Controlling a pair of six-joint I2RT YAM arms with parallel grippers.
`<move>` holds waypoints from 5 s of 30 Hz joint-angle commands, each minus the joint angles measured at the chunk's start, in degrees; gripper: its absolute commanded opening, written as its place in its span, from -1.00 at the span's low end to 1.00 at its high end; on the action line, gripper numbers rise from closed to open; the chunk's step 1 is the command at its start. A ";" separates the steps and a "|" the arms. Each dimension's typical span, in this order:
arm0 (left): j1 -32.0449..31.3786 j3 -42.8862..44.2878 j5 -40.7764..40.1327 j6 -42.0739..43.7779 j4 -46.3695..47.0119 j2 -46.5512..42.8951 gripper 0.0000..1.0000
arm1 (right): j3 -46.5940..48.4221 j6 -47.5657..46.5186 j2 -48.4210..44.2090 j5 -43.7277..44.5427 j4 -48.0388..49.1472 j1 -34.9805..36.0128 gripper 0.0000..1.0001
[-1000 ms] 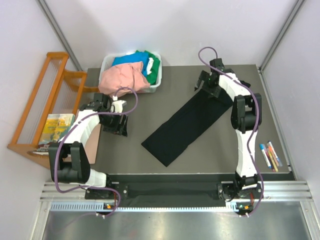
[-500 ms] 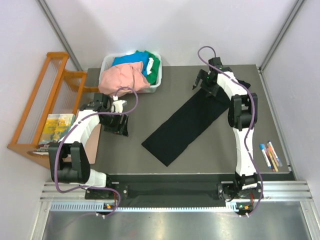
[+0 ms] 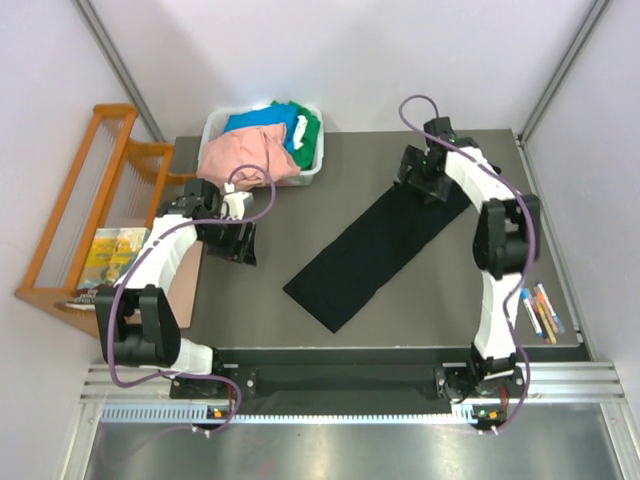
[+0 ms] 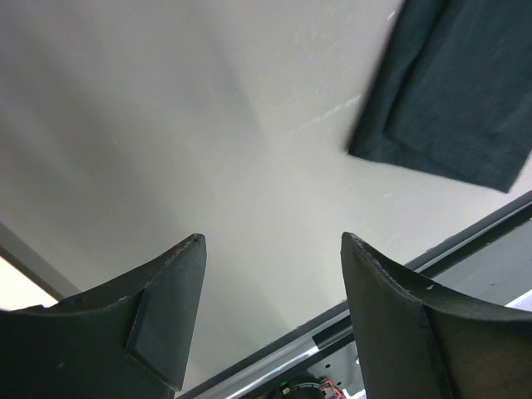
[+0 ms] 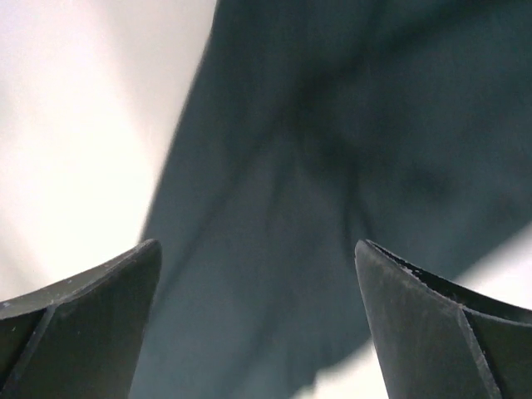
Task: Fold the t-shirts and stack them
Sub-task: Fold the tshirt
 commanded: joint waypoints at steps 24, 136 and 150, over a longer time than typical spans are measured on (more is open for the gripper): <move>-19.22 6.62 2.50 1.02 0.68 17.66 0.39 | -44.49 12.61 -30.41 7.55 9.53 57.03 0.71; -24.93 5.13 -4.17 1.98 -0.98 18.82 -0.85 | -43.69 11.64 -27.05 14.84 4.88 61.52 -1.00; -24.93 6.63 -0.22 12.96 -20.75 9.34 -0.82 | -45.09 16.91 -34.44 12.82 -1.46 67.67 -1.00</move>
